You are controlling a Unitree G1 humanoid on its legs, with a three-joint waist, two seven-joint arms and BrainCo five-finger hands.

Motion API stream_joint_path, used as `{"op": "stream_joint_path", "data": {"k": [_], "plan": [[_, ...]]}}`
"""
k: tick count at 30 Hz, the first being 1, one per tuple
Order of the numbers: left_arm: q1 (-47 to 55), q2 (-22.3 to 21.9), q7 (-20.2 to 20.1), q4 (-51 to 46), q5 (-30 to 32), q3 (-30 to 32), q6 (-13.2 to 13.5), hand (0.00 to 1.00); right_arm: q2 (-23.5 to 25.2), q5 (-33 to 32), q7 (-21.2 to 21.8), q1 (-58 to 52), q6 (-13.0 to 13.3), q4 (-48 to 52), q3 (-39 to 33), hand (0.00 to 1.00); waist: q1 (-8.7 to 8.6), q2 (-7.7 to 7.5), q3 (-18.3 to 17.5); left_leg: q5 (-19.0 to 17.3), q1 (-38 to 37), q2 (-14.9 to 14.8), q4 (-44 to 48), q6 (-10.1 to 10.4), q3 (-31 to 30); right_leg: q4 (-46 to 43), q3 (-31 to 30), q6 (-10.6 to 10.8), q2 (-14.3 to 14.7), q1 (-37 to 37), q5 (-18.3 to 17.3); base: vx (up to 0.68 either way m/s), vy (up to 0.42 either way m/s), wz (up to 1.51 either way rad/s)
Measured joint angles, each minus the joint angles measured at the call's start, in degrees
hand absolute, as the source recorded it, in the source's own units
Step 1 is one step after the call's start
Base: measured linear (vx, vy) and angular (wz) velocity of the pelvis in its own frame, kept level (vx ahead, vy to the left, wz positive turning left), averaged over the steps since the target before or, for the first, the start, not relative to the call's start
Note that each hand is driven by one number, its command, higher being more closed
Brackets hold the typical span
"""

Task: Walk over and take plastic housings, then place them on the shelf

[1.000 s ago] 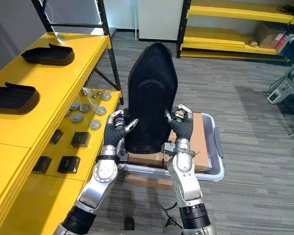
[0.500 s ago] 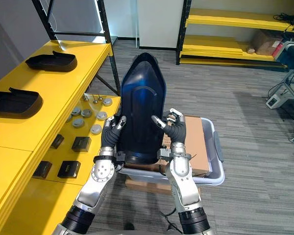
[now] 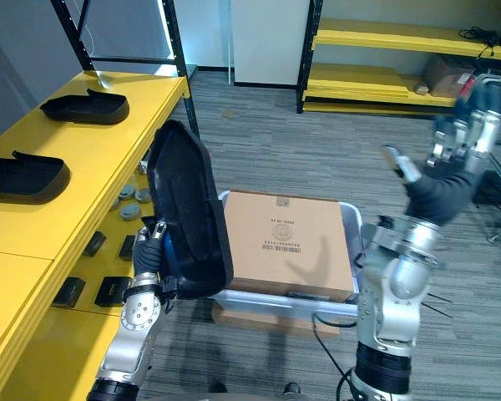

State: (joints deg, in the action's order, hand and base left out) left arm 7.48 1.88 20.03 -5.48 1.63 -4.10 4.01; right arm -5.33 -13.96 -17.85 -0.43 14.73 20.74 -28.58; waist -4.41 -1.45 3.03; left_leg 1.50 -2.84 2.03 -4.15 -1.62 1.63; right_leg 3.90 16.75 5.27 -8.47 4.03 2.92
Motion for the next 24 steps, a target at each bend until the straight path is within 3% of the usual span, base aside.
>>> {"op": "stream_joint_path", "data": {"k": [1, 5, 9, 13, 17, 21, 22, 23, 24], "plan": [[1.22, -0.26, -0.01, -1.06, 0.0, 0.13, 0.0, 1.0, 0.04, 0.0, -1.01, -2.76, -0.36, -4.25, -1.29, 0.0, -0.25, 0.01, 0.0, 0.0, 0.0, -0.02, -0.05, 0.0, 0.01, -0.02, -0.01, 0.01, 0.01, -0.02, -0.02, 0.0, 0.0, 0.0], [5.28, -0.64, -0.64, -5.67, -1.33, 0.4, 0.09, 1.0, 0.65, 0.58, -1.89, -9.71, -6.63, -21.04, -2.5, 0.0, -1.08, 0.38, -0.18, -0.04, -0.03, -0.24, -0.19, 0.03, 0.17, -0.81, -0.06, 0.06, 0.04, -0.38, -0.57, 0.0, 0.0, 0.01], [8.27, -1.21, -2.37, -10.41, -3.36, 2.36, 1.12, 1.0, 4.93, 0.49, 2.08, -15.01, -10.25, -35.84, -1.43, 0.0, -0.73, 1.22, -0.73, -1.21, -0.15, -0.94, -0.11, 0.76, 0.09, -3.46, 0.44, -0.13, 0.15, -0.5, -2.7, -0.02, -0.02, 0.07], [10.72, -1.99, -2.65, -12.43, -3.88, 2.93, 1.92, 1.0, 7.88, 0.32, 6.84, -17.88, -11.9, -46.65, 2.72, 0.0, 0.9, 2.02, -1.15, -2.02, -0.51, -1.43, 0.25, 1.25, -0.53, -6.21, 1.18, -0.28, -0.17, -0.6, -4.86, 0.02, -0.024, 0.07], [12.02, -3.16, -3.75, -13.11, -4.55, 3.11, 2.04, 1.0, 8.8, 0.53, 9.12, -17.19, -12.32, -54.23, 7.96, 0.0, 2.64, 1.64, -0.87, -2.19, 0.25, -1.05, 1.44, 1.52, -4.0, -9.72, 4.78, -0.14, -1.26, -0.4, -7.69, 0.05, -0.039, 0.5], [12.79, -3.87, -3.86, -15.46, -5.76, 2.55, 2.11, 1.0, 8.91, 0.73, 10.3, -15.84, -12.45, -58.71, 11.58, 0.0, 5.27, 0.86, -0.29, -2.16, 5.11, 1.27, 5.38, 1.52, -9.97, -13.79, 13.73, 0.64, -4.18, -0.22, -10.74, 0.04, -0.017, 1.24], [12.89, -4.04, -3.81, -16.23, -6.06, 2.3, 2.2, 1.0, 8.88, 1.15, 10.34, -15.25, -12.33, -59.74, 11.95, 0.0, 5.41, 0.81, -0.25, -2.39, 7.49, 1.75, 6.84, 1.35, -9.28, -14.98, 17.52, 1.06, -5.28, -0.01, -11.36, 0.02, 0.032, 1.79], [12.8, -4.02, -3.82, -16.87, -6.22, 1.97, 2.71, 1.0, 8.77, 1.33, 10.33, -14.13, -12.35, -60.47, 13.17, 0.0, 5.62, 0.51, 0.34, -3.84, 9.42, -0.44, 8.63, 0.35, -0.79, -16.06, 21.61, 1.32, -6.46, 0.93, -11.84, 0.02, 0.035, 1.79], [12.8, -4.02, -3.82, -16.89, -6.23, 1.96, 2.9, 1.0, 8.66, 1.41, 10.31, -13.65, -12.3, -60.35, 13.77, 0.0, 5.59, 0.58, 0.59, -3.98, 10.0, -1.9, 9.63, 0.13, 3.97, -16.44, 22.99, 1.32, -6.83, 1.55, -11.84, 0.04, 0.038, 1.39]]}}
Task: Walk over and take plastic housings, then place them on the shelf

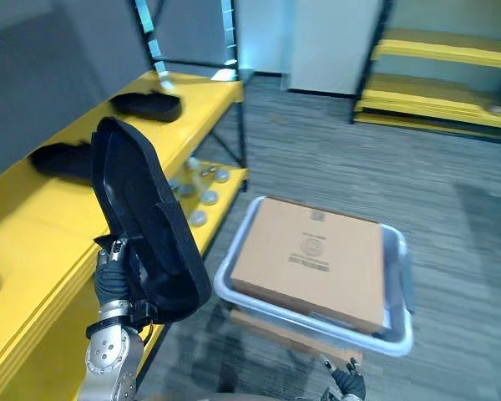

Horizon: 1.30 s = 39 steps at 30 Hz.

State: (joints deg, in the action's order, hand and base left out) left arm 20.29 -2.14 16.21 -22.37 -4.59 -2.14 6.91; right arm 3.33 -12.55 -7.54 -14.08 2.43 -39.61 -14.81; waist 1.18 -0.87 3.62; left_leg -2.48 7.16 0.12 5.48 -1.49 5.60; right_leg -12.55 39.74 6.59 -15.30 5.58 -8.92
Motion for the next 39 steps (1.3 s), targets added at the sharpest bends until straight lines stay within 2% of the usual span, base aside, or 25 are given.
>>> {"op": "stream_joint_path", "data": {"k": [1, 2, 3, 4, 5, 6, 7, 10, 11, 12, 13, 14, 15, 16, 18, 20, 22, 23, 24, 26, 29, 31, 33, 35, 39], "plan": [[-0.02, 0.01, -0.04, 0.0, 0.01, -0.02, 0.09, 1.0, -0.1, 0.21, 0.01, 0.22, 0.01, -0.09, 0.56, 0.0, 0.01, 0.02, 0.25, -0.16, 0.37, -1.21, 1.13, -0.2, 4.38, -0.42, 1.45, 0.0, -0.42, 0.75, 0.0, 0.09, 0.063, 1.24], [-0.04, 0.02, -0.1, 0.0, 0.01, -0.45, 0.16, 1.0, -0.24, 1.13, 0.04, 0.73, 0.0, -0.11, 2.45, 0.0, 0.13, -0.29, 0.43, -2.06, 0.6, -4.21, 4.13, -1.55, 15.75, -1.59, 4.71, 0.01, -1.92, 2.34, 0.0, 0.12, 0.087, 1.17], [-0.07, 0.0, -0.18, 0.0, 0.0, -0.82, 0.32, 1.0, -0.26, 1.51, 0.08, 0.87, -0.03, -0.11, 3.3, 0.0, 0.13, -0.42, 0.37, -3.26, 0.52, -5.66, 5.69, -1.63, 20.82, -1.97, 6.12, 0.02, -2.45, 2.88, 0.0, 0.18, 0.137, 1.3], [-0.34, 0.08, -0.57, -0.02, 0.01, -1.54, 0.7, 1.0, -0.32, 2.05, 0.22, 1.13, -0.09, -0.11, 4.77, 0.0, 0.09, -0.82, 0.29, -5.81, 0.11, -8.38, 8.95, -1.93, 30.53, -2.8, 8.75, 0.04, -3.69, 3.77, 0.02, 0.3, 0.202, 1.13], [-1.05, 0.1, -1.24, -0.02, -0.18, -2.35, 0.93, 1.0, -0.48, 2.52, 0.25, 1.58, -0.33, -0.12, 5.76, 0.0, 0.05, -0.78, 0.24, -7.18, 0.21, -9.51, 11.76, -1.46, 35.97, -3.51, 11.21, 0.7, -4.54, 4.49, 0.4, 0.26, 0.175, 1.12], [-1.47, 0.09, -1.51, -0.04, -0.48, -2.87, 1.02, 1.0, -0.44, 2.71, 0.21, 1.85, -0.51, -0.25, 6.07, 0.0, 0.22, -0.52, 0.07, -7.47, 0.4, -9.13, 12.65, -1.88, 36.78, -3.73, 12.35, 1.01, -5.11, 4.93, 0.61, 0.28, 0.214, 1.06], [-1.98, -0.2, -2.34, -0.04, -1.31, -3.71, 1.12, 1.0, -0.47, 3.47, 0.21, 2.41, -0.74, -1.29, 6.63, 0.0, 0.51, -1.18, 0.11, -8.26, 0.71, -7.72, 12.89, -3.06, 35.86, -4.32, 13.65, 1.43, -6.23, 5.79, 1.24, 0.2, 0.195, 0.75], [-3.75, 0.0, -2.54, 0.54, -2.12, -4.71, 1.11, 1.0, -0.45, 4.53, 0.42, 3.01, -1.6, -2.49, 7.33, 0.0, 2.28, -2.4, 0.09, -9.8, -0.25, -5.27, 13.17, -3.96, 33.52, -8.64, 15.13, 1.1, -9.08, 7.92, 4.26, 0.25, 0.235, 0.77], [-4.31, 0.05, -2.48, 0.57, -2.18, -4.92, 1.11, 1.0, -0.44, 5.62, 0.3, 2.96, -1.83, -2.42, 7.38, 0.0, 2.87, -2.39, 0.14, -10.78, -2.67, -4.24, 12.34, -3.93, 32.0, -16.58, 14.13, -2.01, -12.5, 7.87, 6.95, 0.21, 0.19, 0.77], [-4.36, 0.19, -2.47, 0.56, -2.23, -5.1, 1.12, 1.0, -0.44, 6.31, 0.32, 3.04, -1.85, -2.38, 7.59, 0.0, 2.77, -2.24, 0.11, -11.25, -4.32, -3.48, 11.27, -3.89, 29.92, -22.62, 11.57, -6.45, -14.49, 6.72, 9.82, 0.25, 0.186, 0.72], [-4.56, 0.32, -2.46, 0.55, -2.23, -5.37, 1.12, 1.0, -0.46, 6.52, 0.35, 3.06, -1.87, -2.33, 7.86, 0.0, 2.59, -1.86, 0.18, -11.91, -5.36, -3.23, 10.23, -3.53, 28.4, -26.55, 8.29, -8.56, -15.0, 5.16, 9.65, 0.16, 0.064, 0.82], [-5.49, 0.78, -2.29, 0.87, -2.26, -5.95, 1.16, 1.0, -0.61, 6.8, 0.41, 3.59, -2.27, -2.31, 8.65, 0.0, 2.01, -1.72, 0.25, -12.03, -6.16, -3.17, 9.2, -3.42, 25.89, -34.56, -1.53, -7.27, -13.34, -0.34, 3.9, 0.21, 0.031, 0.76], [-5.95, 0.81, -2.22, 1.22, -2.23, -6.24, 1.19, 1.0, -0.67, 6.98, 0.45, 3.89, -2.51, -2.23, 9.04, 0.0, 1.59, -1.73, 0.24, -12.01, -6.47, -3.18, 8.78, -3.41, 24.45, -37.24, -5.93, -6.8, -11.46, -3.15, 1.63, 0.22, 0.005, 1.06], [-6.75, 0.89, -2.18, 2.93, -2.18, -6.96, 1.8, 1.0, -0.75, 7.17, 0.52, 4.44, -2.68, -2.35, 9.19, 0.0, 1.01, -1.57, 0.27, -11.62, -7.52, -3.11, 7.66, -2.86, 22.39, -39.29, -12.25, -5.95, -7.74, -7.67, -1.53, 0.28, 0.009, 0.98], [-7.07, 1.11, -2.18, 6.27, -2.09, -7.38, 2.35, 1.0, -0.9, 7.57, 0.38, 5.44, -2.72, -2.48, 9.18, 0.0, 0.73, -1.48, 0.32, -11.29, -9.34, -2.93, 6.81, -2.56, 20.5, -36.86, -17.15, -5.94, -3.69, -13.07, -5.28, 0.23, -0.003, 0.79], [-7.35, 0.78, -2.1, 9.27, -1.93, -7.47, 2.23, 1.0, -1.13, 7.57, 0.35, 5.54, -2.65, -2.2, 9.15, 0.0, -0.92, -1.08, 0.58, -11.23, -9.95, -2.99, 7.43, -2.47, 15.24, -30.49, -24.2, -5.5, 2.56, -18.91, -8.19, 0.22, -0.095, 1.03], [-7.47, 0.3, -2.05, 9.79, -1.82, -7.6, 2.22, 1.0, -1.13, 7.47, 0.11, 4.82, -2.63, -1.97, 8.99, 0.0, -2.08, -1.13, 0.64, -11.18, -9.91, -2.89, 8.5, -1.84, 11.19, -24.65, -31.71, -4.86, 6.67, -21.24, -7.66, 0.21, -0.201, 1.38], [-7.55, 0.34, -2.02, 9.75, -1.34, -7.63, 2.24, 1.0, -0.9, 7.46, 0.03, 4.43, -2.46, -1.9, 8.99, 0.0, -2.2, -2.28, 0.39, -11.32, -10.02, -2.01, 9.71, -0.38, 8.98, -18.47, -35.95, -4.08, 8.05, -21.23, -2.38, 0.21, -0.237, 1.38], [-7.88, 0.4, -2.01, 9.83, -1.15, -7.65, 2.29, 1.0, -0.96, 7.46, 0.0, 3.68, -2.41, -1.96, 9.05, 0.0, -2.27, -3.52, 0.45, -11.64, -10.2, -1.28, 10.25, 0.7, 7.89, -17.04, -37.74, -3.75, 7.93, -20.97, -0.69, 0.22, -0.239, 1.09], [-7.64, -1.17, -1.69, 10.22, -0.82, -7.79, 2.2, 1.0, -1.61, 7.42, -0.02, 3.58, -2.1, -2.22, 8.48, 0.0, -0.31, -0.56, 0.47, -12.03, -10.42, -4.18, 10.69, 3.3, 5.87, -14.4, -35.81, -3.8, 9.29, -17.83, -1.73, 0.22, -0.236, 0.55], [-7.66, -1.17, -1.19, 10.12, -0.82, -7.71, 2.21, 1.0, -1.6, 7.42, 0.0, 3.68, -1.56, -2.32, 7.87, 0.0, -0.19, 0.79, 0.34, -10.43, -11.07, -6.18, 7.96, 5.28, 5.83, -10.07, -33.08, -5.07, 11.04, -15.01, -1.02, 0.09, -0.16, 0.33], [-7.56, -1.21, -1.12, 10.0, -1.05, -7.33, 2.22, 1.0, -1.37, 7.42, 0.04, 3.67, -1.54, -2.49, 7.85, 0.0, -0.06, 0.68, 0.24, -9.41, -11.75, -6.76, 6.48, 5.74, 5.91, -8.77, -32.64, -5.73, 11.78, -14.45, -0.61, -0.01, -0.107, 0.05], [-6.67, -1.16, -1.12, 10.01, -1.42, -7.08, 2.21, 1.0, -1.13, 7.39, 0.04, 3.64, -1.45, -3.35, 7.7, 0.0, 0.0, -0.35, 0.1, -8.39, -11.88, -7.26, 5.59, 5.95, 5.85, -6.51, -32.12, -6.53, 12.42, -13.44, 0.3, -0.05, -0.079, 0.02], [-5.67, -1.25, -1.13, 10.01, -1.56, -7.04, 2.18, 1.0, -1.07, 7.36, 0.02, 3.48, -1.28, -4.59, 6.46, 0.0, 0.13, -1.17, 0.1, -7.2, -11.76, -7.21, 4.95, 5.87, 5.52, -4.52, -31.56, -6.61, 12.39, -12.58, 1.44, -0.09, -0.044, 0.14], [-5.55, -1.13, -1.25, 9.99, -1.64, -6.36, 2.03, 1.0, -1.19, 6.88, -0.02, 2.76, -1.12, -5.38, 5.68, 0.0, 0.34, -1.43, 0.39, -6.59, -9.76, -6.85, 4.85, 5.47, 3.09, -2.75, -28.04, -6.31, 11.42, -11.56, 1.88, -0.12, -0.007, 0.49]]}}
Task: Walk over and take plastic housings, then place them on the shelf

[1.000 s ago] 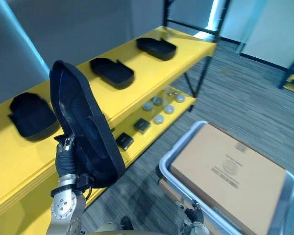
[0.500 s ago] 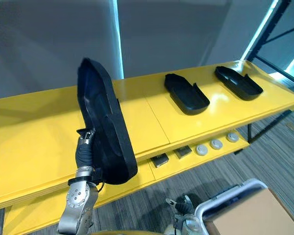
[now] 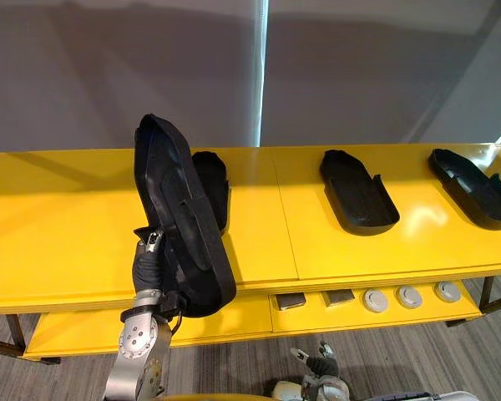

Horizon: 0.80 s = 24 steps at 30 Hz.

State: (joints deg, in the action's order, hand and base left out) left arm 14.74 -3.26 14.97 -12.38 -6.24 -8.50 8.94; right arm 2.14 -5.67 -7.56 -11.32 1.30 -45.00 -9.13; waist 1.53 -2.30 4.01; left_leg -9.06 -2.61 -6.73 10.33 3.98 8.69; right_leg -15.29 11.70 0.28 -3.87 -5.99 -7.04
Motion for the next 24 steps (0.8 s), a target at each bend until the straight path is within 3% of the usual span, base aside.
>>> {"op": "stream_joint_path", "data": {"k": [1, 2, 4, 5, 7, 9, 10, 11, 12, 13, 14, 15, 17, 18, 19, 20, 21, 22, 23, 24], "plan": [[-0.02, 0.01, 0.01, -0.05, -0.08, 0.23, -0.01, 1.0, -0.09, -0.61, 0.0, 0.08, 0.15, -1.01, -0.41, 0.0, -0.07, -0.24, 0.23, 0.51, 1.59, 0.45, 1.08, -0.78, -0.16, 0.02, 2.08, 0.15, -1.26, 0.07, -0.46, -0.15, 0.032, 1.03], [0.0, -0.02, 0.02, -0.51, -0.35, 0.79, -0.03, 1.0, -0.11, -0.91, -0.03, 0.13, 0.11, -1.35, -1.35, 0.0, -0.73, -0.52, 0.89, -0.22, 3.08, -0.19, 3.13, -2.24, 4.29, 0.06, 4.27, 0.2, -2.76, 0.18, -0.49, -0.16, 0.049, 1.07], [0.16, -0.02, 0.03, -1.82, -0.39, 2.53, -0.01, 1.0, -0.89, -1.02, -0.07, 0.41, -0.03, -1.38, -1.66, 0.0, -0.43, -0.22, 2.01, -2.14, 4.72, -3.81, 8.03, -3.68, 14.13, -1.35, 5.06, 0.53, -4.03, -0.62, -0.68, -0.16, 0.103, 0.61], [0.24, 0.05, 0.07, -2.35, -0.73, 4.24, 0.04, 1.0, -0.97, -1.01, -0.11, 0.83, -0.29, -1.6, -1.62, 0.0, -0.58, -0.16, 1.96, -3.38, 6.55, -5.88, 12.04, -4.77, 16.13, -2.02, 5.02, 0.67, -5.25, -1.71, -0.66, -0.15, 0.147, 0.23], [0.3, 0.3, 0.1, -2.6, -1.87, 6.13, 0.21, 1.0, -1.12, -0.93, -0.12, 1.78, -0.38, -3.38, -1.44, 0.0, -0.66, -1.14, 2.07, -4.28, 8.88, -8.24, 18.13, -4.8, 14.68, -2.56, 3.89, 1.34, -8.08, -3.23, -0.93, -0.12, 0.29, 0.03], [0.42, 0.11, 0.33, -2.63, -3.4, 6.97, 0.39, 1.0, -1.09, -0.82, -0.23, 2.62, -0.91, -3.45, -1.35, 0.0, -1.36, -2.05, 2.6, -4.05, 8.79, -10.84, 17.62, -4.45, 11.85, -2.63, 2.15, 3.59, -11.24, -3.46, -0.25, -0.05, 0.36, 0.11], [0.5, -0.07, 0.38, -2.67, -4.2, 6.5, 0.43, 1.0, -1.37, -0.71, -0.25, 2.64, -1.03, -3.41, -1.24, 0.0, -2.13, -2.19, 2.68, -3.32, 8.35, -12.33, 14.78, -3.34, 9.36, -2.73, 1.23, 5.6, -12.81, -3.51, 0.91, -0.08, 0.475, 0.19], [0.58, -0.05, 0.51, -2.69, -4.43, 5.41, 0.44, 1.0, -2.02, -0.68, -0.37, 2.49, -1.3, -3.36, -0.87, 0.0, -2.24, -1.35, 2.24, -1.83, 6.84, -13.41, 8.47, -1.7, 6.45, -3.23, 0.33, 8.54, -14.24, -4.39, 1.75, -0.08, 0.648, 0.12], [0.51, -0.15, 0.6, -2.77, -4.43, 4.94, 0.46, 1.0, -2.54, -0.7, -0.59, 2.51, -1.38, -3.17, -0.85, 0.0, -2.29, -0.06, 1.9, 0.08, 6.03, -13.94, 5.75, 1.67, 5.78, -3.22, 0.46, 10.15, -14.51, -4.84, 2.25, -0.07, 0.6, -0.01], [0.46, 0.07, 0.63, -2.68, -4.44, 4.55, 0.45, 1.0, -2.54, -0.71, -0.94, 3.0, -1.72, -3.31, -0.96, 0.0, -2.33, -0.6, 2.0, 2.01, 6.35, -12.46, 6.77, 7.21, 6.17, -2.39, -0.35, 11.16, -16.27, -4.94, 2.75, -0.01, 0.592, -0.05], [0.79, 0.61, 0.99, -2.6, -4.43, 4.63, 0.38, 1.0, -1.24, -0.76, -1.13, 2.61, -1.76, -3.08, -1.18, 0.0, -2.5, -1.44, 1.91, 0.22, 7.52, -10.41, 8.94, 6.8, 6.96, 1.59, -0.96, 11.46, -17.87, -2.92, 2.94, 0.07, 0.489, 0.04], [0.73, 0.65, 1.37, -2.83, -4.45, 4.6, 0.57, 1.0, -0.02, -1.0, -1.16, 1.99, -1.65, -2.49, -1.2, 0.0, -2.49, -2.5, 1.62, -1.16, 8.68, -9.22, 11.72, 6.14, 7.14, 3.78, -0.66, 10.19, -18.13, -1.02, 5.04, 0.13, 0.435, 0.04], [0.81, 1.12, 1.35, -2.81, -4.45, 4.4, 0.85, 1.0, 0.14, -0.99, -1.18, 1.5, -1.74, -2.45, -1.1, 0.0, -1.55, -3.85, 1.09, -3.83, 9.35, -7.45, 15.32, 5.44, 8.62, 7.17, 0.26, 9.8, -18.9, 0.2, 13.46, 0.13, 0.376, -0.36], [0.77, 1.81, 1.31, -2.82, -4.37, 4.39, 0.86, 1.0, 0.21, -0.95, -1.26, 2.52, -1.67, -2.11, -1.17, 0.0, -1.26, -3.21, 1.26, -5.26, 8.96, -7.43, 16.55, 4.13, 10.97, 9.4, 0.56, 6.11, -18.85, -0.43, 19.56, 0.03, 0.468, -1.01], [0.73, 2.23, 1.24, -2.89, -4.33, 4.4, 0.89, 1.0, -0.17, -0.93, -1.2, 3.48, -1.7, -1.57, -0.85, 0.0, -0.62, -1.91, 1.65, -5.65, 7.54, -8.24, 15.53, 3.38, 13.71, 10.09, 1.96, -0.06, -18.19, -1.95, 24.54, -0.03, 0.393, -1.05], [0.66, 2.29, 1.25, -2.95, -4.3, 4.41, 0.93, 1.0, -0.22, -0.82, -1.15, 4.06, -1.76, -1.34, -0.07, 0.0, -0.54, -1.33, 2.1, -5.93, 6.39, -8.36, 14.96, 2.61, 15.78, 6.72, 3.39, -1.62, -17.94, -3.42, 23.46, -0.05, 0.369, -1.11], [0.95, 2.27, 1.25, -2.95, -4.26, 4.4, 0.94, 1.0, -0.2, -0.48, -1.11, 4.57, -1.77, -1.3, 0.99, 0.0, -0.64, -0.87, 2.45, -6.14, 3.94, -8.01, 13.56, 1.77, 18.14, -2.46, 6.06, -0.97, -17.17, -5.6, 17.29, -0.03, 0.275, -0.95], [1.19, 2.28, 1.22, -2.88, -4.16, 4.4, 0.94, 1.0, -0.23, -0.37, -1.06, 4.7, -1.62, -1.05, 1.0, 0.0, -0.84, -0.49, 2.7, -6.31, 1.88, -7.87, 12.32, 1.32, 19.72, -9.71, 6.24, 1.8, -14.82, -6.61, 10.1, -0.02, 0.325, -0.88], [1.1, 2.27, 0.82, -2.86, -3.84, 4.39, 0.93, 1.0, -0.19, -0.22, -1.05, 4.64, -1.61, -1.02, 0.99, 0.0, -1.08, -0.46, 2.68, -6.18, 0.23, -7.79, 11.18, 0.99, 21.29, -14.94, 6.57, 2.57, -11.41, -6.51, 3.89, 0.0, 0.168, -0.56], [0.96, 2.25, 0.43, -2.85, -3.63, 4.39, 0.95, 1.0, -0.12, -0.17, -1.03, 4.59, -1.61, -1.14, 1.01, 0.0, -1.2, -0.51, 2.65, -6.06, -0.34, -7.57, 10.62, 0.79, 21.75, -16.56, 7.18, 2.44, -9.63, -6.18, 1.07, 0.01, 0.162, -0.39]]}}
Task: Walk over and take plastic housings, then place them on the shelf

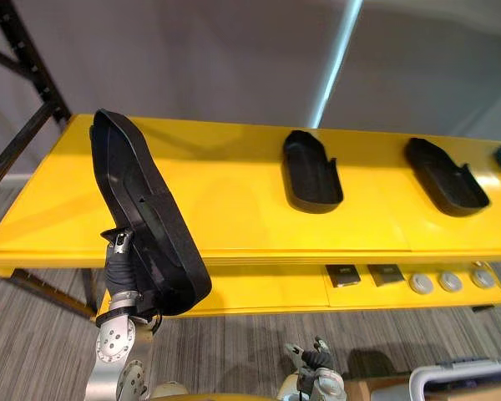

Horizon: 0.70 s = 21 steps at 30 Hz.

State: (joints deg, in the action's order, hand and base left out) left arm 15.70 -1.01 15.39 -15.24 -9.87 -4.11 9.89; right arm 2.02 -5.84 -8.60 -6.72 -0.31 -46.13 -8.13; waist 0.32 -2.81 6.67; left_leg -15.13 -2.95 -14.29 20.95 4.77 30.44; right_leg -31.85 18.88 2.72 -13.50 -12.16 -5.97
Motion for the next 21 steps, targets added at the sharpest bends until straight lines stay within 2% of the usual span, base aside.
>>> {"op": "stream_joint_path", "data": {"k": [1, 2, 3, 4, 5, 10, 15, 21], "plan": [[-0.56, -0.12, -0.4, 0.04, 0.59, -0.01, 0.01, 1.0, 0.41, 0.07, 0.02, -0.02, 0.0, -0.31, 0.04, 0.0, 0.01, -0.06, -0.04, 0.25, -0.17, 0.52, -0.68, -0.33, 0.59, -0.38, 0.38, -0.19, 4.55, 0.37, -4.44, 0.03, 0.038, -0.25], [-0.94, -0.37, -0.32, 0.08, 0.84, -0.05, -0.01, 1.0, 0.4, 0.17, 0.0, 0.02, -0.01, -0.4, 0.12, 0.0, 0.14, -0.11, -0.06, 0.48, 0.28, 1.36, -0.92, -0.43, 0.71, 2.69, -1.28, -1.63, 8.14, 0.64, -6.47, 0.04, 0.027, -0.13], [-0.99, -0.73, -0.3, 0.11, 0.97, -0.06, -0.04, 1.0, 0.37, 0.21, -0.01, 0.03, -0.02, -0.48, 0.19, 0.0, 0.15, -0.14, -0.07, 0.49, 0.49, 1.96, -0.9, -0.44, 0.62, 5.31, -2.48, -4.21, 9.14, 1.37, -7.21, 0.06, -0.022, -0.17], [-0.91, -2.25, -0.22, 0.47, 1.28, 0.03, -0.23, 1.0, -0.17, 0.2, 0.02, 0.46, 0.01, -0.88, 0.05, 0.0, -0.01, 0.82, 0.36, 0.8, 0.16, 2.33, -1.2, -0.83, -0.99, 7.16, -5.08, -5.36, 10.57, 2.71, -6.3, 0.05, -0.032, -0.24], [-0.93, -2.73, -0.19, 0.52, 1.66, 0.04, -0.52, 1.0, -0.2, 0.16, 0.04, 0.72, 0.14, -0.79, 0.11, 0.0, 0.33, 1.55, 0.38, 1.52, 0.53, 2.58, -2.01, -0.95, -3.81, 8.32, -7.43, -5.35, 11.52, 2.96, -6.06, 0.05, -0.038, -0.33], [-1.52, -2.8, -0.31, 1.83, 2.81, -0.84, -0.59, 1.0, 0.08, 0.14, 0.11, 0.44, 0.08, -1.05, 0.02, 0.0, 0.31, 1.69, -0.18, 4.38, -3.19, 3.28, -6.99, -0.22, -6.36, 11.24, -6.07, -5.93, 12.36, 6.68, -5.63, 0.03, -0.077, 0.08], [-1.5, -2.86, -0.25, 3.64, 3.74, 0.41, -0.77, 1.0, 0.17, 0.32, 0.14, 0.26, 0.06, -2.02, -0.05, 0.0, 0.48, 1.93, -1.94, 5.4, -3.91, 3.36, -10.45, 0.62, -6.6, 14.93, -5.97, -5.79, 13.59, 7.49, -3.13, -0.05, -0.002, -0.01], [-1.54, -1.98, 0.54, 6.21, 8.12, 2.62, -3.7, 1.0, 0.25, 1.11, 0.31, -0.44, 0.06, -2.1, -0.07, 0.0, 0.57, 1.85, -2.78, 5.71, -3.26, 3.88, -11.19, 0.34, -6.5, 20.53, -6.4, -4.79, 13.64, 9.1, 1.22, -0.11, 0.073, -0.01]]}}
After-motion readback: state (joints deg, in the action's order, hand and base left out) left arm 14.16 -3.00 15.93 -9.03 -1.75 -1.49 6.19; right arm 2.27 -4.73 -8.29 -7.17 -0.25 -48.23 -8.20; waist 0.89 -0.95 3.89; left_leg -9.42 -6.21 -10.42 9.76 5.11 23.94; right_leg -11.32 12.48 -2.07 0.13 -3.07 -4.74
